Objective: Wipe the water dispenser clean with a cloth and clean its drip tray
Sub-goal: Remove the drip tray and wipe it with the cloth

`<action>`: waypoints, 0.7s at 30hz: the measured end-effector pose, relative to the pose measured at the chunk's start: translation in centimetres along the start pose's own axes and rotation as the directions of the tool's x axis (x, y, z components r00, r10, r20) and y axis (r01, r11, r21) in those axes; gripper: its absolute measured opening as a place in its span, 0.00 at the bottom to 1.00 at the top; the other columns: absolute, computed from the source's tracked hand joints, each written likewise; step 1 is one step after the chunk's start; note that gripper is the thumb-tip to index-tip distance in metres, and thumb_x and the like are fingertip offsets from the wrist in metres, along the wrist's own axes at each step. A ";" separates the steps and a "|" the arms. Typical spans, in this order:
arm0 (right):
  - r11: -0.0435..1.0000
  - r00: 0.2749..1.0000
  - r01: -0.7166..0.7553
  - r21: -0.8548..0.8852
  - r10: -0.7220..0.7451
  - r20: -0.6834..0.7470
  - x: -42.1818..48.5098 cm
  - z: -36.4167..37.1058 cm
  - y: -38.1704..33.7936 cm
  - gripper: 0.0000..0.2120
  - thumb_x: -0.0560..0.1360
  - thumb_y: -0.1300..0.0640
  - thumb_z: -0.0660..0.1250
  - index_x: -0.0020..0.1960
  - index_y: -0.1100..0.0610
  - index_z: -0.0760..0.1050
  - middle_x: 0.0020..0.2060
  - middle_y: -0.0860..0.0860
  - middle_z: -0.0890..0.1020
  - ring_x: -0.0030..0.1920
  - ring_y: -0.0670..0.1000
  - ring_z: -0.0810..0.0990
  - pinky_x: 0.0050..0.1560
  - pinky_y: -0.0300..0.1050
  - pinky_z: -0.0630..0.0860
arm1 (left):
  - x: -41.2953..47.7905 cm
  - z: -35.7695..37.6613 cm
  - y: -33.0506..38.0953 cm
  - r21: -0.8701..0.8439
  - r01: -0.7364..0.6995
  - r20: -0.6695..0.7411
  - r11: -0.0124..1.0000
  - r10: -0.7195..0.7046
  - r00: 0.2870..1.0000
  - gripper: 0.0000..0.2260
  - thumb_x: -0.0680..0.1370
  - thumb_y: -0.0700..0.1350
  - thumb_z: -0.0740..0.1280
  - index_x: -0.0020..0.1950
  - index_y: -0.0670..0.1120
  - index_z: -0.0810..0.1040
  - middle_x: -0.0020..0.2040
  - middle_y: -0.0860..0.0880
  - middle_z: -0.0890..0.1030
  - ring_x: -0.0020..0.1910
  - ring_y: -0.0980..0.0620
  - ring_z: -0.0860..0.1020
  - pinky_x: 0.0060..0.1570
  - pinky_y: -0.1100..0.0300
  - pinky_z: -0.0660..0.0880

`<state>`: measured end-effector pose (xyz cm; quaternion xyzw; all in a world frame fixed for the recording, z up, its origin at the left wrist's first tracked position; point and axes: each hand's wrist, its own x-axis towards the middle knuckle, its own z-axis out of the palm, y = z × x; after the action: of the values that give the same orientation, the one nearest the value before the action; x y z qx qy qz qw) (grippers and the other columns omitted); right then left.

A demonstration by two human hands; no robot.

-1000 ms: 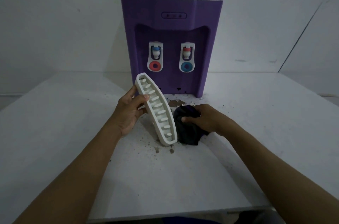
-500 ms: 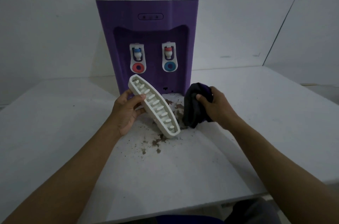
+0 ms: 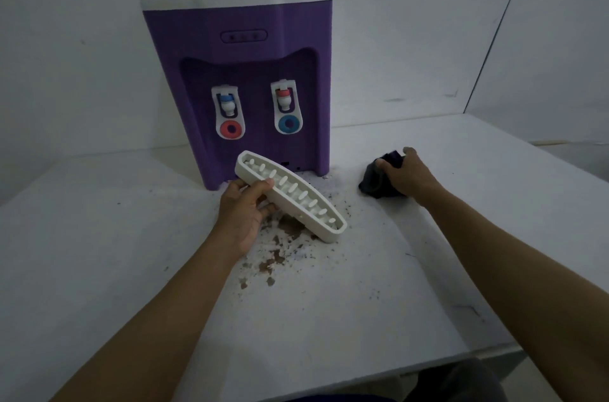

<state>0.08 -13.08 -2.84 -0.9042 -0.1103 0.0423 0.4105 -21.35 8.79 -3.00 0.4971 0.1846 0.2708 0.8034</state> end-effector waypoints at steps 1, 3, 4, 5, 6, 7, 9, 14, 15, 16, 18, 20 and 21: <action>0.999 0.999 -0.027 -0.037 0.027 -0.022 0.0 0.2 0.1 0.39 0.74 0.37 0.63 0.75 0.56 0.53 0.70 0.61 0.66 0.68 0.64 0.65 0.66 0.59 0.64 | 0.1 0.1 -0.1 0.004 0.002 -0.004 1.000 -0.002 1.000 0.19 0.76 0.35 0.69 0.66 0.36 0.72 0.58 0.40 0.81 0.50 0.49 0.83 0.51 0.48 0.81; 0.990 0.993 -0.002 -0.142 -0.015 -0.120 -0.7 0.5 -0.2 0.40 0.74 0.37 0.62 0.76 0.55 0.50 0.72 0.61 0.60 0.71 0.65 0.58 0.69 0.61 0.58 | 0.3 0.2 -0.2 0.002 0.001 -0.016 1.000 -0.001 1.000 0.19 0.76 0.35 0.69 0.66 0.36 0.72 0.57 0.41 0.81 0.48 0.51 0.84 0.48 0.50 0.81; 0.982 0.984 0.047 -0.181 -0.077 -0.163 -1.3 0.5 -0.6 0.39 0.75 0.37 0.61 0.76 0.54 0.51 0.73 0.61 0.59 0.71 0.64 0.56 0.69 0.61 0.56 | 0.4 0.2 -0.3 -0.004 -0.001 -0.023 1.000 0.001 1.000 0.18 0.76 0.35 0.68 0.66 0.36 0.72 0.56 0.42 0.81 0.47 0.51 0.84 0.46 0.52 0.81; 0.974 0.970 0.112 -0.199 -0.151 -0.190 -1.8 0.7 -0.9 0.37 0.75 0.37 0.62 0.76 0.53 0.54 0.74 0.59 0.59 0.72 0.63 0.56 0.69 0.61 0.56 | 0.4 0.3 -0.3 -0.012 -0.003 -0.028 1.000 0.003 1.000 0.18 0.76 0.34 0.68 0.65 0.37 0.72 0.55 0.42 0.81 0.47 0.52 0.84 0.45 0.53 0.81; 0.958 0.950 0.196 -0.210 -0.238 -0.203 -2.5 0.9 -1.3 0.35 0.74 0.36 0.62 0.74 0.52 0.58 0.73 0.58 0.61 0.71 0.62 0.57 0.69 0.61 0.56 | 0.4 0.3 -0.3 -0.019 -0.003 -0.035 1.000 0.002 0.999 0.18 0.76 0.34 0.68 0.65 0.37 0.73 0.56 0.42 0.81 0.47 0.52 0.84 0.45 0.53 0.81; 0.932 0.924 0.286 -0.223 -0.330 -0.192 -3.1 1.2 -1.7 0.33 0.73 0.34 0.61 0.72 0.50 0.62 0.70 0.56 0.66 0.70 0.61 0.61 0.68 0.60 0.58 | 0.5 0.3 -0.4 -0.026 -0.001 -0.043 1.000 0.000 0.999 0.17 0.76 0.34 0.69 0.64 0.37 0.73 0.57 0.41 0.81 0.48 0.51 0.83 0.45 0.54 0.81; 0.856 0.872 0.458 -0.239 -0.485 -0.069 -4.6 1.7 -2.5 0.33 0.69 0.26 0.56 0.65 0.46 0.70 0.60 0.51 0.77 0.62 0.55 0.72 0.66 0.59 0.62 | 0.6 0.4 -0.4 -0.041 0.004 -0.069 0.999 -0.007 0.998 0.15 0.76 0.34 0.68 0.62 0.38 0.73 0.58 0.41 0.80 0.49 0.50 0.83 0.46 0.53 0.81; 0.756 0.712 0.649 -0.087 -0.563 0.420 -8.0 3.3 -4.1 0.36 0.68 0.28 0.61 0.70 0.46 0.66 0.63 0.45 0.75 0.58 0.46 0.74 0.64 0.54 0.67 | 0.9 0.3 -0.2 -0.029 -0.003 -0.085 1.000 0.000 0.996 0.20 0.75 0.34 0.69 0.67 0.38 0.70 0.60 0.40 0.79 0.53 0.47 0.82 0.47 0.52 0.81; 0.786 0.701 0.618 -0.015 -0.542 0.463 -8.1 3.5 -4.2 0.36 0.68 0.30 0.62 0.72 0.45 0.63 0.64 0.45 0.73 0.58 0.45 0.74 0.61 0.50 0.72 | 1.0 0.2 -0.1 -0.022 0.002 -0.084 1.000 -0.003 0.996 0.20 0.76 0.34 0.69 0.67 0.39 0.70 0.59 0.40 0.80 0.53 0.47 0.82 0.47 0.52 0.81; 0.810 0.688 0.582 0.070 -0.537 0.488 -8.3 3.6 -4.5 0.35 0.70 0.31 0.63 0.72 0.44 0.61 0.65 0.45 0.72 0.57 0.45 0.75 0.57 0.46 0.75 | 1.1 0.1 0.0 -0.016 0.015 -0.075 1.000 -0.016 0.997 0.19 0.76 0.35 0.68 0.66 0.40 0.71 0.58 0.41 0.80 0.53 0.47 0.82 0.48 0.51 0.81; 0.817 0.675 0.547 0.184 -0.560 0.480 -8.3 4.1 -5.3 0.30 0.74 0.35 0.60 0.73 0.43 0.60 0.66 0.45 0.71 0.54 0.44 0.78 0.51 0.42 0.78 | 1.0 0.1 0.4 0.025 0.048 -0.025 0.999 -0.047 0.999 0.15 0.77 0.36 0.67 0.63 0.41 0.74 0.56 0.40 0.81 0.49 0.47 0.82 0.45 0.52 0.81; 0.810 0.689 0.543 0.223 -0.582 0.432 -7.9 4.7 -6.3 0.25 0.79 0.41 0.57 0.73 0.46 0.60 0.65 0.47 0.72 0.51 0.42 0.79 0.49 0.40 0.79 | 0.9 0.1 0.6 0.089 0.087 0.046 0.992 -0.091 0.995 0.13 0.77 0.37 0.66 0.62 0.40 0.76 0.54 0.39 0.81 0.46 0.47 0.82 0.44 0.52 0.80; 0.818 0.703 0.524 0.236 -0.572 0.422 -7.7 5.0 -6.9 0.25 0.79 0.42 0.57 0.74 0.48 0.60 0.64 0.49 0.73 0.51 0.42 0.79 0.50 0.40 0.79 | 1.0 0.1 0.7 0.107 0.104 0.072 0.989 -0.113 0.991 0.14 0.78 0.38 0.66 0.63 0.39 0.76 0.54 0.39 0.81 0.47 0.46 0.82 0.45 0.52 0.80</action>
<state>-9.43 -6.79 -1.06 -0.7700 -0.4689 0.1436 0.4082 -20.73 9.57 -2.39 0.5374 0.1935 0.1971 0.7968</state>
